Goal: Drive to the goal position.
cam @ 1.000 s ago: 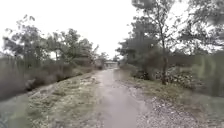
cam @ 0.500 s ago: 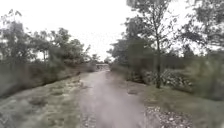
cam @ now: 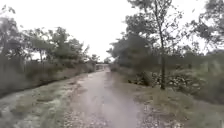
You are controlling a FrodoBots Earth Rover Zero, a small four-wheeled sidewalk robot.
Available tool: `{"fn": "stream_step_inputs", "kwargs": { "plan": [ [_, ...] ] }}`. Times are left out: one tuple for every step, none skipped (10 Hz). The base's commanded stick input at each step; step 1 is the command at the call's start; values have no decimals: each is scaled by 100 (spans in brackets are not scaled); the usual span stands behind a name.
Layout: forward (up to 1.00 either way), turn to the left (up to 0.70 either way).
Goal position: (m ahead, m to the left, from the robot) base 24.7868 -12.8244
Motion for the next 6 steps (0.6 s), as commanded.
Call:
{"fn": "stream_step_inputs", "kwargs": {
  "plan": [
    [70,0],
    [70,34],
    [70,35],
    [70,35],
    [70,35],
    [70,13]
  ]
}}
